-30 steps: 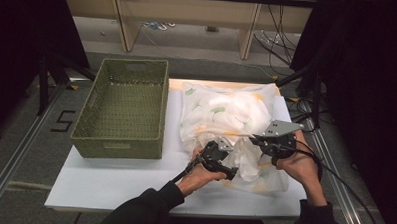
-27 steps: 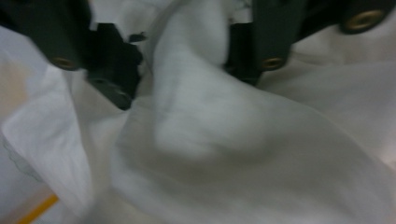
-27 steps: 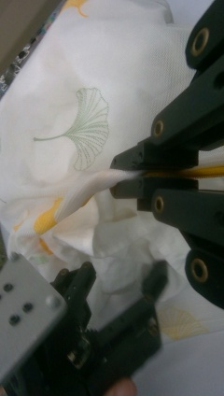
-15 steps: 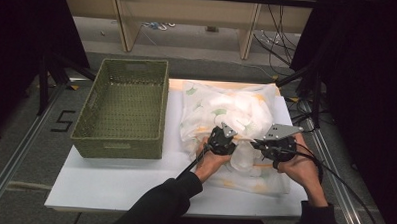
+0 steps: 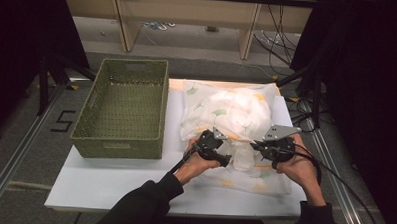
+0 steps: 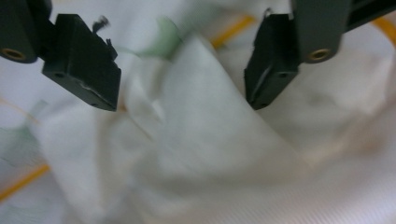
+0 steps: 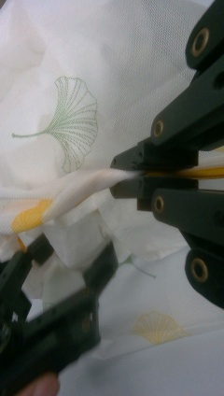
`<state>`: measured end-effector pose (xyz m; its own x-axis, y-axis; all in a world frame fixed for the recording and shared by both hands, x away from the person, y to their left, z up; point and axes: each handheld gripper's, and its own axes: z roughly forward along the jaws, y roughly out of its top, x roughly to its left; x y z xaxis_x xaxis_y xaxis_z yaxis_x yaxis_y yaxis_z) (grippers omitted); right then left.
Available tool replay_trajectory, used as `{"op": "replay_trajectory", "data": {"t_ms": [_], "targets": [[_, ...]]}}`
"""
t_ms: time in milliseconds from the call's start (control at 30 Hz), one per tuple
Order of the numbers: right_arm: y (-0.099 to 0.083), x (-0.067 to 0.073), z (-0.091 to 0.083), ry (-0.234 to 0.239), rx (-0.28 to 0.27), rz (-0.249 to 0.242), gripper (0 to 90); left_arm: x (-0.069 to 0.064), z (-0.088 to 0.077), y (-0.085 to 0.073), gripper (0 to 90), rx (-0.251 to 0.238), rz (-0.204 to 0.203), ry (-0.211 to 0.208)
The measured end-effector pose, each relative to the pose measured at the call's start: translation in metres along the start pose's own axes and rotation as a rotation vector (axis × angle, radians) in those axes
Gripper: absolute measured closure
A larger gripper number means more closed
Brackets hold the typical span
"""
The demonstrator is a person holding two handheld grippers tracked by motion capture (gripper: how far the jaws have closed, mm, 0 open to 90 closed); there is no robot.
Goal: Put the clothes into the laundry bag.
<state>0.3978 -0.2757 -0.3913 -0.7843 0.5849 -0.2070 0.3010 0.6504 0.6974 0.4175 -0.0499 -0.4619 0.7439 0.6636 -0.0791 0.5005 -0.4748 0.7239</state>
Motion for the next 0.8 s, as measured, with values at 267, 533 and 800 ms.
{"op": "replay_trajectory", "data": {"t_ms": [267,533,800], "targets": [[-0.001,0.002,0.003,-0.006,0.015,0.003,87.7,-0.018,0.028,0.008,19.6,-0.002,-0.022,-0.006],[-0.007,0.001,0.01,0.0,0.04,0.018,87.7,-0.008,0.049,0.019,66.7,-0.074,-0.067,0.041],[-0.007,0.0,0.01,-0.007,0.042,0.008,88.0,0.007,0.062,0.033,80.3,-0.15,-0.091,0.144]]}}
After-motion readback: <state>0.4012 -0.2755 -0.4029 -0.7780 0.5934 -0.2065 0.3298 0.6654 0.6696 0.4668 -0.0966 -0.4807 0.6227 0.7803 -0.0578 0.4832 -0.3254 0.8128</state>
